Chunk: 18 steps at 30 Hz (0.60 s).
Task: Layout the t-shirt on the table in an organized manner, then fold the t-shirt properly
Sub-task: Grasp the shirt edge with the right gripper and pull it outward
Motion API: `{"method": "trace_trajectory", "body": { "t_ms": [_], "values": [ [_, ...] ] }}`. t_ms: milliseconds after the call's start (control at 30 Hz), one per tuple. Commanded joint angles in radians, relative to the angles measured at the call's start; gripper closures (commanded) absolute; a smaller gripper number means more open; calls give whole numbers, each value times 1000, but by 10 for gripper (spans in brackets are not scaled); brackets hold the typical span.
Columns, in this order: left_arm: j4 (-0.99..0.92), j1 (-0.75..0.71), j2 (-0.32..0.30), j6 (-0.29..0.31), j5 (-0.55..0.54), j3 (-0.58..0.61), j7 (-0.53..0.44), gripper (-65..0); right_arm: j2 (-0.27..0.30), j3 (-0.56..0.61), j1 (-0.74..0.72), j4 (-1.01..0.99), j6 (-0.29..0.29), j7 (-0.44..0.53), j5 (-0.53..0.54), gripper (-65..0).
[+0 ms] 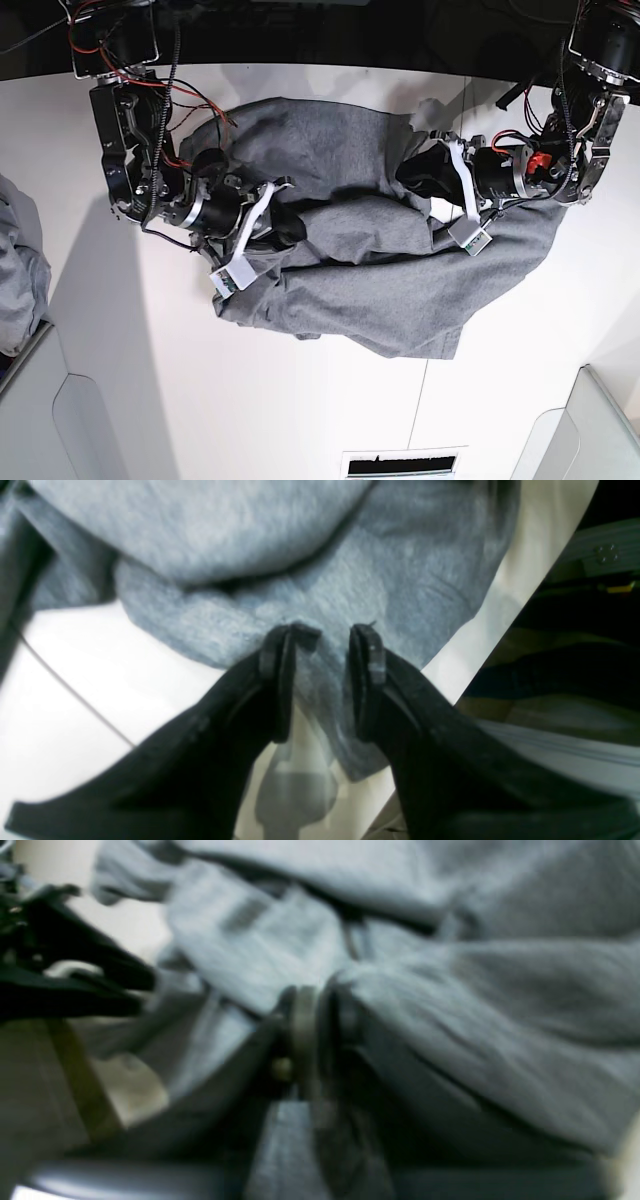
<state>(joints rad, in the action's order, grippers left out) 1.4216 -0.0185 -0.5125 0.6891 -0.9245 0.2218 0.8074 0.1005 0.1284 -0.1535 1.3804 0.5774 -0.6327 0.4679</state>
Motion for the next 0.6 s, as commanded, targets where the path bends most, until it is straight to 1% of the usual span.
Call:
{"method": "trace_trajectory", "body": {
  "t_ms": [0,33,133,200,267,300,400,433,467,567],
  "values": [
    [13,27,-11,9,-22,-6,-18,-216,-2,-2,-18,37,10,18,18,-208],
    [13,35,-12,9,-21,-6,-17,-216,-2,-2,-18,58,10,14,18,-225],
    [13,53,-20,9,-21,-6,-14,-216,-1,-15,-18,133,2,11,8,-226],
    [13,55,-23,9,-21,-6,-13,-216,-4,-43,-23,175,-7,11,-11,-226],
    [13,54,-22,9,-22,-7,-4,-216,-4,-90,-27,198,-29,16,-43,-226],
    [13,54,-23,9,-22,-7,0,-216,-4,-118,-35,198,-42,23,-63,-226],
    [13,54,-23,9,-22,-7,5,-216,-3,-218,-47,183,-113,48,-151,-226],
    [13,54,-23,9,-23,-7,5,-216,-3,-255,-49,169,-127,53,-167,-226],
    [13,54,-23,9,-29,-7,5,-216,-1,-288,-52,151,-136,55,-169,-226],
    [13,54,-22,9,-51,-7,5,-216,10,-359,-55,56,-135,82,-168,-226]
  ]
}}
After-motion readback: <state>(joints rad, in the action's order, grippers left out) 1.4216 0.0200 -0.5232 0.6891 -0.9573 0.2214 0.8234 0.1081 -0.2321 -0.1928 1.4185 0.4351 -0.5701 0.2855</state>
